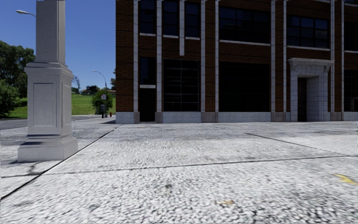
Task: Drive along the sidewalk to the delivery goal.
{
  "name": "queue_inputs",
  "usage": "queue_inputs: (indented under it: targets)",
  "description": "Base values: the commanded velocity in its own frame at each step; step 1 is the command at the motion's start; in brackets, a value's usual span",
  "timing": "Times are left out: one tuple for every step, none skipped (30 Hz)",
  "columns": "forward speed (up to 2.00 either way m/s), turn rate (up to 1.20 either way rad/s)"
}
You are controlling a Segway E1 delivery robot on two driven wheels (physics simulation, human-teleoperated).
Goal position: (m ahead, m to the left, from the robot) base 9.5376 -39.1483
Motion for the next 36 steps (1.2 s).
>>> queue_inputs:
  targets:
    - [1.42, -0.33]
    - [1.42, -0.33]
    - [1.42, -0.33]
    - [1.42, -0.36]
    - [1.42, -0.41]
    - [1.42, -0.43]
    - [1.42, -0.43]
    - [1.42, -0.43]
    - [1.42, -0.43]
    - [1.42, -0.43]
    - [1.42, -0.43]
    - [1.42, -0.43]
    - [1.42, -0.43]
    - [1.42, -0.43]
    - [1.42, -0.43]
    - [1.41, -0.43]
    - [1.41, -0.43]
    - [1.41, -0.43]
    - [1.41, -0.43]
    - [1.41, -0.43]
    - [1.41, -0.43]
    - [1.41, -0.43]
    - [1.41, -0.43]
    - [1.41, -0.43]
    - [1.41, -0.43]
    - [1.41, -0.43]
    - [1.41, -0.43]
    - [1.41, -0.43]
    - [1.41, -0.43]
    - [1.41, -0.43]
    - [1.41, -0.43]
    - [1.41, -0.43]
    - [1.41, -0.43]
    - [1.41, -0.43]
    - [1.41, -0.43]
    - [1.41, -0.43]
